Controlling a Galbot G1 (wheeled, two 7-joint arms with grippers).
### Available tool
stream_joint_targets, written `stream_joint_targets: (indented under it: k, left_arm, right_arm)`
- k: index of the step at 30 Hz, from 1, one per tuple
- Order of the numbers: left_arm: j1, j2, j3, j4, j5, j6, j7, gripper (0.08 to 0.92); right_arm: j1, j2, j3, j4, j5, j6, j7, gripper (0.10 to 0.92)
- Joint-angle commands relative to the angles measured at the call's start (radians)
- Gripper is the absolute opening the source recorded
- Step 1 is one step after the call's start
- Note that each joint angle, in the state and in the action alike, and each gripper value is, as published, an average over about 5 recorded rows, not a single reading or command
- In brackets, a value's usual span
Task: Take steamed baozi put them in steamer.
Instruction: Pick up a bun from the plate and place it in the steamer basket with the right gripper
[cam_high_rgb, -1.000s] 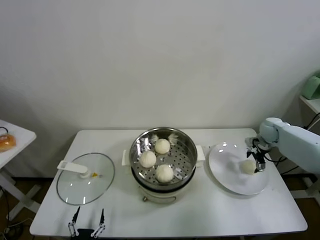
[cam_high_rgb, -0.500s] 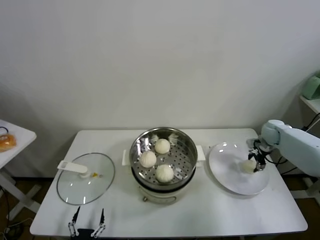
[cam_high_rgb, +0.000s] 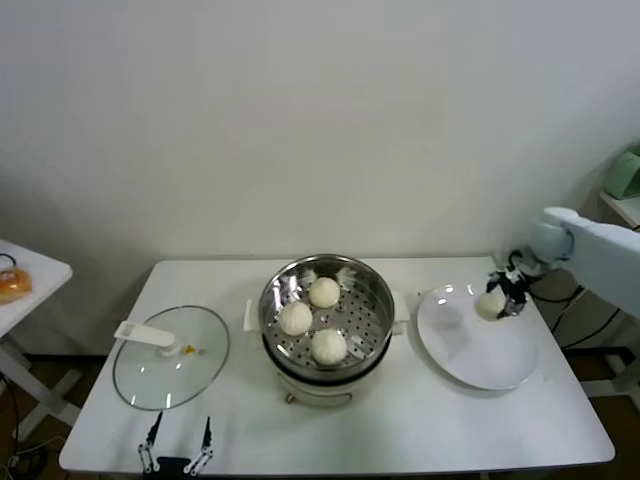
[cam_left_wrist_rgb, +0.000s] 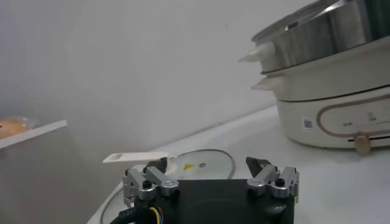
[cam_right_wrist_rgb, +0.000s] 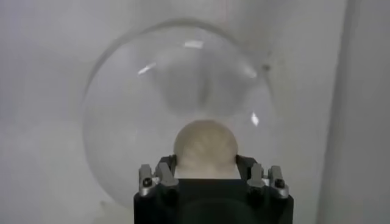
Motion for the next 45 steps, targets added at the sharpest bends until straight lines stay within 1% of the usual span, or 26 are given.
stream_joint_targets:
  k: [1, 8, 13, 19, 26, 33, 45]
  left_arm:
    - [0.005, 0.001, 0.005, -0.008, 0.006, 0.000, 0.000, 0.823]
    - [0.006, 0.002, 0.012, -0.011, 0.012, -0.002, 0.000, 0.823]
    - [0.006, 0.003, 0.009, -0.012, 0.011, -0.003, 0.000, 0.823]
    - [0.005, 0.002, 0.001, -0.018, 0.007, -0.001, 0.001, 0.823]
    - [-0.002, -0.005, 0.002, -0.013, 0.006, 0.000, 0.002, 0.823]
    - [-0.008, -0.009, 0.001, 0.000, 0.008, -0.001, 0.001, 0.823]
    - [-0.014, -0.009, -0.004, 0.010, 0.006, -0.001, 0.001, 0.823]
  right_arm:
    - [0.442, -0.006, -0.283, 0.335, 0.403, -0.146, 0.030, 0.662]
    - [0.546, 0.087, -0.294, 0.472, 0.563, -0.216, 0.078, 0.662]
    - [0.486, 0.164, -0.232, 0.486, 0.598, -0.254, 0.117, 0.662]
    - [0.378, 0.246, -0.197, 0.443, 0.563, -0.276, 0.153, 0.662]
    - [0.260, 0.309, -0.178, 0.333, 0.469, -0.270, 0.163, 0.662]
    - [0.180, 0.342, -0.156, 0.277, 0.420, -0.264, 0.164, 0.662]
    - [0.107, 0.376, -0.130, 0.229, 0.392, -0.259, 0.165, 0.662]
